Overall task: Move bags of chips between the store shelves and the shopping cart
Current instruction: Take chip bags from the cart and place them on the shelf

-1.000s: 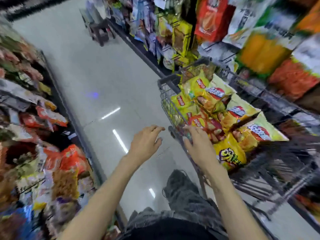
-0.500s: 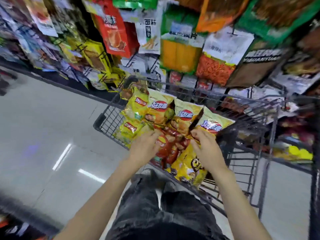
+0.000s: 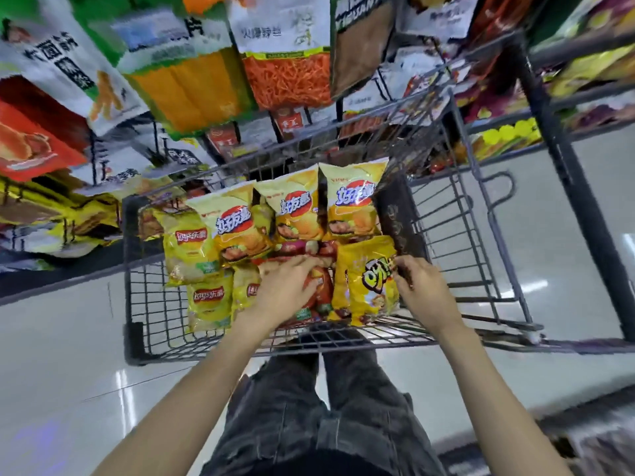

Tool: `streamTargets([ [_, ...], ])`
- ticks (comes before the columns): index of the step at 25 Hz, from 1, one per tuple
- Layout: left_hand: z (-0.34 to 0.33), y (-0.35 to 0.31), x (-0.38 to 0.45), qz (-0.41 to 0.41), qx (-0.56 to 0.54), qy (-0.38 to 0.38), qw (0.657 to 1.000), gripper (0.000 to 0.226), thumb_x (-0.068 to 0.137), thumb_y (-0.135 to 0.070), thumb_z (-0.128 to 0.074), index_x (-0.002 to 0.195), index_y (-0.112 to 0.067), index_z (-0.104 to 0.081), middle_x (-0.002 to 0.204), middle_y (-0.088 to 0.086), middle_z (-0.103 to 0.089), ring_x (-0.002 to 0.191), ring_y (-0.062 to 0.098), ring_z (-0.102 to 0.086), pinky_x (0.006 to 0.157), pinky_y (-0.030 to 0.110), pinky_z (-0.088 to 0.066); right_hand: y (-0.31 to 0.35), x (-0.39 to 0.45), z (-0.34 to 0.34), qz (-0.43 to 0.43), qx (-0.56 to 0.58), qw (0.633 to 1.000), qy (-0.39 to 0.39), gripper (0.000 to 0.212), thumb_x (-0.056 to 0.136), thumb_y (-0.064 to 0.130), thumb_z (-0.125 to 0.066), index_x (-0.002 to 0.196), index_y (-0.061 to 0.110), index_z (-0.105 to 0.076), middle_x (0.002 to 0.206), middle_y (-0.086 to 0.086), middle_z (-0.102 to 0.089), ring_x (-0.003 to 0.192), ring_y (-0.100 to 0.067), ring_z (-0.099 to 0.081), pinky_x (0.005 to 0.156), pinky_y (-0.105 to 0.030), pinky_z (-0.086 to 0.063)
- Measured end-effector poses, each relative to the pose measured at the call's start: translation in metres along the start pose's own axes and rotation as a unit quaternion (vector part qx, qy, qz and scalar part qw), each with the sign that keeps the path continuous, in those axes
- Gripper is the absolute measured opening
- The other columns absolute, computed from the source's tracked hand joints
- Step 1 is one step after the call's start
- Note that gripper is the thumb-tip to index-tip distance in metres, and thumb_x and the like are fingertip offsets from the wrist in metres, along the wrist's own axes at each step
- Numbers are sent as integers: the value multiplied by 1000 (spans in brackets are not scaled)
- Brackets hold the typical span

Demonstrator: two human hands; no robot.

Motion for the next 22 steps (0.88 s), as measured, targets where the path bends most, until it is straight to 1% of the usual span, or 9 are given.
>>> streamTargets([
  [2, -21, -2, 11, -10, 8, 35, 999, 44, 99, -35, -50, 142, -31, -41, 150, 4, -45, 120, 29, -59, 85, 44, -55, -14, -4, -10, -19, 11, 1000, 9, 31, 95, 20, -57, 125, 12, -59, 116, -11, -62, 106, -34, -57, 87, -47, -50],
  [4, -45, -7, 21, -6, 26, 69, 997, 45, 100, -34, -49, 143, -27, -40, 146, 4, -50, 116, 30, -61, 83, 41, -53, -29, -2, -20, -30, 15, 999, 20, 33, 96, 21, -55, 128, 14, -58, 118, -10, -61, 107, -33, -56, 87, -45, -50],
  [6, -76, -10, 32, 8, 26, 114, 993, 47, 100, -35, -50, 144, -22, -40, 141, 5, -53, 120, 29, -57, 85, 40, -49, -41, 6, -32, -40, 19, 998, 43, 33, 97, 22, -54, 130, 16, -57, 120, -10, -60, 109, -33, -55, 89, -45, -49],
  [11, -154, -8, 63, 71, -75, 204, 974, 67, 93, -46, -61, 147, -18, -34, 143, 12, -49, 128, 33, -51, 97, 44, -46, -61, 32, -60, -62, 25, 993, 102, 34, 95, 19, -52, 129, 17, -53, 123, -10, -55, 111, -35, -56, 87, -47, -49],
  [13, -175, -15, 74, 103, -131, 210, 963, 78, 89, -48, -66, 149, -15, -28, 147, 14, -44, 131, 33, -47, 100, 42, -43, -68, 39, -67, -73, 22, 991, 111, 36, 96, 19, -51, 131, 16, -50, 126, -11, -53, 114, -36, -55, 88, -47, -50],
  [15, -192, -20, 83, 147, -180, 214, 949, 99, 84, -52, -71, 154, -13, -12, 153, 13, -38, 135, 32, -44, 105, 41, -41, -74, 46, -76, -88, 13, 988, 129, 39, 97, 18, -50, 135, 11, -45, 130, -14, -51, 117, -38, -54, 89, -45, -48],
  [18, -212, -27, 86, 192, -222, 214, 932, 129, 72, -55, -81, 155, -14, 9, 153, 13, -38, 136, 34, -43, 107, 45, -42, -78, 53, -93, -110, 20, 980, 166, 48, 97, 18, -50, 142, 7, -37, 135, -20, -47, 119, -43, -52, 90, -47, -46],
  [20, -222, -27, 86, 221, -263, 184, 921, 133, 68, -55, -84, 155, -15, 10, 152, 12, -38, 136, 35, -43, 106, 46, -42, -80, 53, -101, -119, 34, 975, 186, 54, 95, 17, -51, 145, 9, -33, 136, -22, -46, 119, -45, -52, 91, -49, -45],
  [22, -224, -25, 83, 242, -313, 123, 910, 131, 66, -56, -85, 155, -23, 5, 151, 8, -42, 130, 34, -49, 101, 42, -46, -82, 51, -104, -113, 48, 973, 195, 59, 95, 18, -54, 148, 13, -29, 136, -21, -47, 119, -44, -52, 91, -49, -46],
])
Point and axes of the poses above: each hand's wrist, its own x-axis towards the middle knuckle, its own z-axis out of the back of the hand, y = z × x, the point moved 8 cm from there along x, towards the middle knuckle
